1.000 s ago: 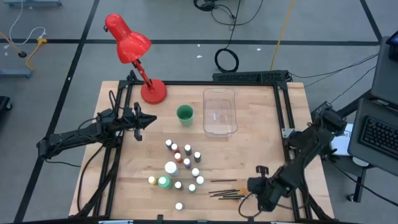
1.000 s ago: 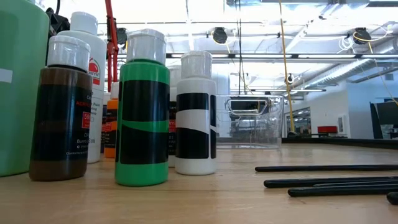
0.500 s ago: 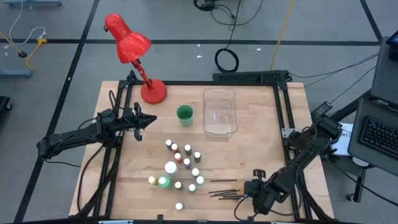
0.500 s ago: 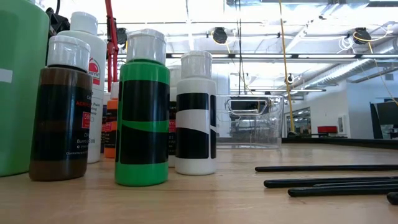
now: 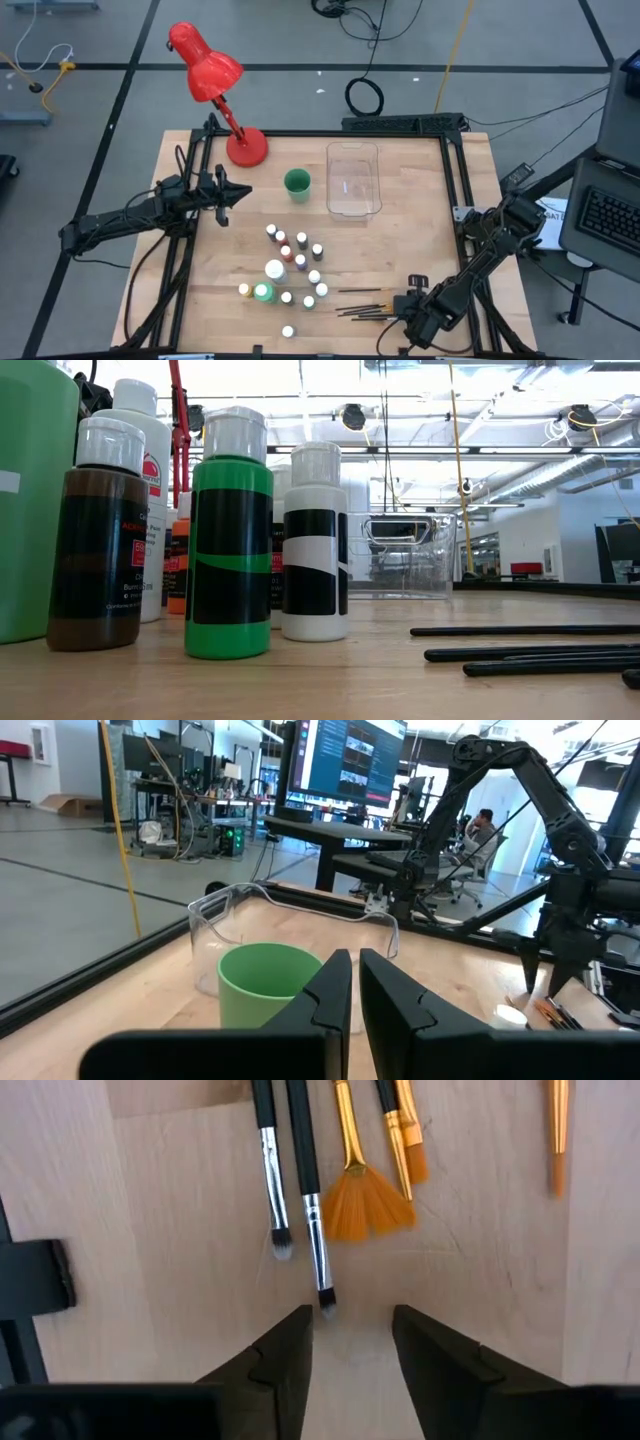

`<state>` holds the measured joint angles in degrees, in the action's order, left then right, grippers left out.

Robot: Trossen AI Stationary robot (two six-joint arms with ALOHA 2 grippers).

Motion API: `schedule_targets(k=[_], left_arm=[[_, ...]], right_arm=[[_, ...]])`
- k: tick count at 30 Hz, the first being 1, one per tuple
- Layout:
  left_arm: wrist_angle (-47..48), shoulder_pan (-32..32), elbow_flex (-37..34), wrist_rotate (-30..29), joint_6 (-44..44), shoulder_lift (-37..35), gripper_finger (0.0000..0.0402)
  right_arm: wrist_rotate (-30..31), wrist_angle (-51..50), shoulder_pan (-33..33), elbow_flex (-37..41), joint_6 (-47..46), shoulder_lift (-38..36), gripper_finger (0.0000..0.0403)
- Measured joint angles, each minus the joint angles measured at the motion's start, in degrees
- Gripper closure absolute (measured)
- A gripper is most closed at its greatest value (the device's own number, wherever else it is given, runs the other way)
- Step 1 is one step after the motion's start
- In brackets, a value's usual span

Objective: Pick & Place Paint Supplies
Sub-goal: Put the black paint brush into the green cup

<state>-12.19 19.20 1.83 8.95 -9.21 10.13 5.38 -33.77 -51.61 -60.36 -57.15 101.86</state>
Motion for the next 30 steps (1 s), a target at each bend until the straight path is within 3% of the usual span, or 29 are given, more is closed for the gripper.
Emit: schedule_targets(k=[19,30], left_arm=[[0.0,0.0,0.0,0.0,0.0,0.0,0.0376],[0.0,0.0,0.0,0.0,0.0,0.0,0.0376]], right_arm=[[3.6,3.5,-0.7,0.9,4.2,0.2,0.0284],[4.7,4.1,-1.6,1.7,2.6,0.2,0.0396]])
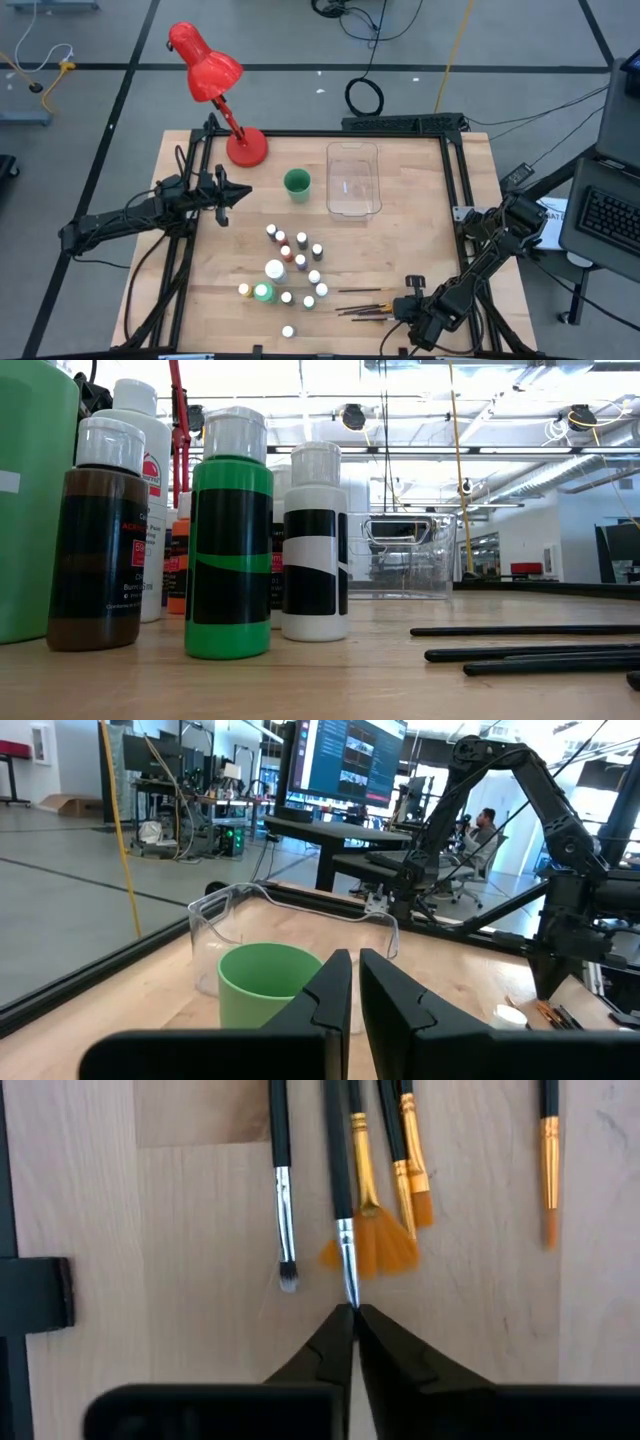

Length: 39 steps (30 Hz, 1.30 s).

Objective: Pick & Place Paint Supplies
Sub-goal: Put the black paint brush into the green cup

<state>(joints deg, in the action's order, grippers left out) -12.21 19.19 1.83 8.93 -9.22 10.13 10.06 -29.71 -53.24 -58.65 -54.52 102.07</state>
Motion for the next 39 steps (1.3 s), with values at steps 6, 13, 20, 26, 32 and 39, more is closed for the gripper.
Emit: schedule_targets(k=[6,13,20,26,32,39], left_arm=[[0.0,0.0,0.0,0.0,0.0,0.0,0.0376],[0.0,0.0,0.0,0.0,0.0,0.0,0.0376],[0.0,0.0,0.0,0.0,0.0,0.0,0.0376],[0.0,0.0,0.0,0.0,0.0,0.0,0.0376],[0.0,0.0,0.0,0.0,0.0,0.0,0.0376],[0.0,0.0,0.0,0.0,0.0,0.0,0.0376]], right_arm=[[-1.3,-2.7,0.0,0.0,0.9,-1.6,0.0400],[0.6,-8.1,-0.2,0.2,4.5,-9.8,0.0402],[17.9,-6.1,0.0,0.2,17.5,-17.9,0.0402],[35.3,4.1,3.5,0.1,37.9,-21.6,0.0402],[18.8,29.5,15.1,6.5,67.5,-24.0,0.0403],[-0.3,60.2,29.9,21.4,79.3,-25.2,0.0403]])
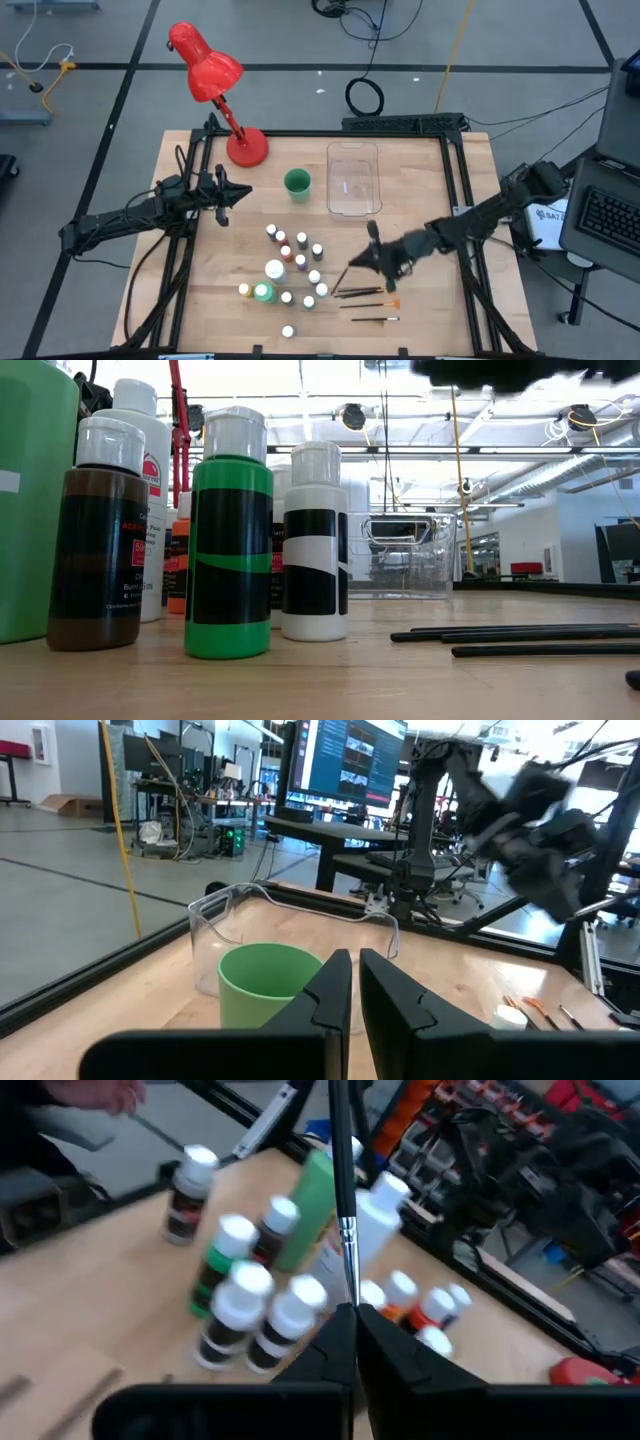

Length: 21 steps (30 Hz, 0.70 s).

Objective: Pick & Place Paint Supplies
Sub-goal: Put the black paint brush into the green cup

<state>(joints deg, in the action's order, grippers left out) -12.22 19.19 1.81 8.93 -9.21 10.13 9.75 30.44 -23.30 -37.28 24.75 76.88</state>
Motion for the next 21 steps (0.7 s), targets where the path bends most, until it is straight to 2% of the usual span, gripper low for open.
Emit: schedule_targets(k=[4,8,14,21], left_arm=[[-1.1,0.0,0.0,0.0,0.4,0.0,0.0376],[-1.3,0.0,0.0,0.0,0.0,0.0,0.0376],[-2.1,0.0,0.0,0.0,-0.1,0.0,0.0376],[-7.1,0.0,0.0,0.0,-3.2,0.0,0.0376]], right_arm=[[-2.5,14.8,4.5,7.2,-1.6,0.9,0.0403],[-4.6,23.6,4.9,12.1,-0.2,1.6,0.0403],[-5.5,25.5,4.9,12.9,-0.3,1.1,0.0403],[-5.3,24.1,5.0,13.0,-0.3,1.1,0.0403]])
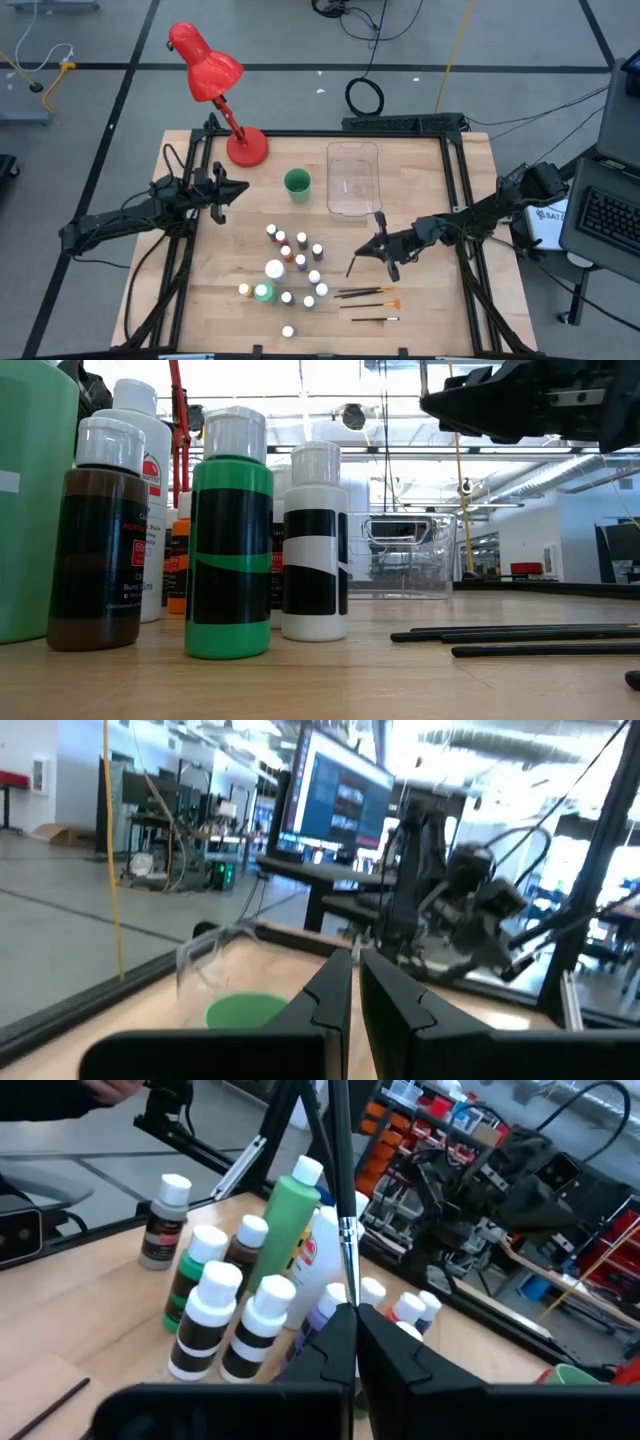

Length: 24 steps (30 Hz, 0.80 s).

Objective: Pick & Place Paint Supplies
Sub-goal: Put the black paint brush into the green cup

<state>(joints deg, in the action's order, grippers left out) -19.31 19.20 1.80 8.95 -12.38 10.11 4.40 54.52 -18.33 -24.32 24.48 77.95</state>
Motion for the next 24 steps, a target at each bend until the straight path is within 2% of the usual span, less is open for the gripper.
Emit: schedule_targets(k=[3,5,7,11,14,19,24], left_arm=[[-0.2,0.0,0.0,-0.6,-0.1,0.0,0.0376],[-3.4,0.0,0.0,-2.8,0.9,0.0,0.0376],[-6.9,0.0,0.0,-2.7,0.3,0.0,0.0376],[-8.9,-2.0,2.0,7.4,-1.4,4.7,0.0376],[-8.7,-5.9,4.4,8.7,0.6,11.2,0.0376],[-8.8,-14.7,11.6,5.7,11.2,25.6,0.0376],[-8.6,-23.2,22.8,-3.1,17.8,42.6,0.0376]], right_arm=[[0.2,-0.7,0.0,0.0,-2.1,0.0,0.0403],[0.3,-0.6,0.0,0.0,-3.1,0.0,0.0403],[0.3,-0.2,0.0,0.0,-3.2,0.0,0.0403],[3.7,0.3,0.8,0.0,-4.2,0.0,0.0403],[4.7,0.5,2.0,0.0,-5.3,0.0,0.0403],[4.4,0.5,3.8,0.0,-6.2,0.1,0.0403],[4.4,0.0,4.1,0.0,-5.6,0.1,0.0403]])
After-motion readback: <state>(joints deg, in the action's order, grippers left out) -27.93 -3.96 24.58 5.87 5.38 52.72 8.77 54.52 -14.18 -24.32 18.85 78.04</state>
